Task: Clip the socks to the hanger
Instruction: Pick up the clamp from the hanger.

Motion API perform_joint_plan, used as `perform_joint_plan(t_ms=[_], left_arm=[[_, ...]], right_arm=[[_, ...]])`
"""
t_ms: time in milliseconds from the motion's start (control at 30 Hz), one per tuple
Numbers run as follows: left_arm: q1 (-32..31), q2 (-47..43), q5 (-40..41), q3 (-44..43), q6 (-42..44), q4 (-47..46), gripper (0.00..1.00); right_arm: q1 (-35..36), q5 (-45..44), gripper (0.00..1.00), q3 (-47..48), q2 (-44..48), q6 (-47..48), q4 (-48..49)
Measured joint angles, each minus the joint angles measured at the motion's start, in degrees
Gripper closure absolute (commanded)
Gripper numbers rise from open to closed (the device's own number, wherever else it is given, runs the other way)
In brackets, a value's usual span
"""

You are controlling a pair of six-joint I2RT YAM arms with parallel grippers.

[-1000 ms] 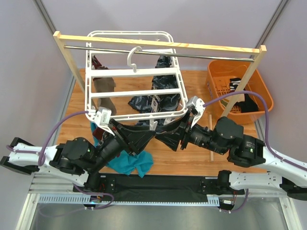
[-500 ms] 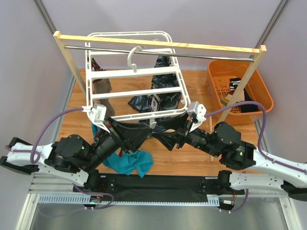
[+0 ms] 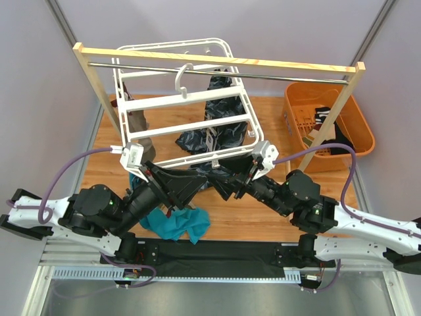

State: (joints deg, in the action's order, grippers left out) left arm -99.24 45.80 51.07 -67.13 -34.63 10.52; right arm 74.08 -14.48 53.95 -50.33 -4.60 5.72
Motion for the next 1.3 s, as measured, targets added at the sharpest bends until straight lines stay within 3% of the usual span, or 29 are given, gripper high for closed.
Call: perform_joint_plan(t_ms=[467, 667, 800, 1000, 1300], left_arm=[[0.0, -0.8, -0.3, 0.0, -0.4, 0.6, 0.44], [0.0, -1.1, -1.2, 0.0, -1.2, 0.9, 0.44], [0.0, -1.6, -1.5, 0.0, -1.6, 1.0, 0.44], [0.0, -2.0, -2.6, 0.0, -2.2, 1.0, 0.46], [0.0, -2.0, -7.0, -1.7, -3.3, 2.6, 0.46]], right_arm=[[0.0, -4.2, 0.62, -3.5, -0.3, 0.4, 6.9], [0.0, -3.0, 0.80, -3.5, -0.3, 0.0, 7.6], [0.0, -1.1, 0.99, -3.4, -0.3, -0.5, 7.3], [0.0, 1.2, 1.00, -1.4, -0.3, -3.1, 4.0], [0.0, 6.7, 1.00, 13.4, -1.8, -10.5, -14.8]])
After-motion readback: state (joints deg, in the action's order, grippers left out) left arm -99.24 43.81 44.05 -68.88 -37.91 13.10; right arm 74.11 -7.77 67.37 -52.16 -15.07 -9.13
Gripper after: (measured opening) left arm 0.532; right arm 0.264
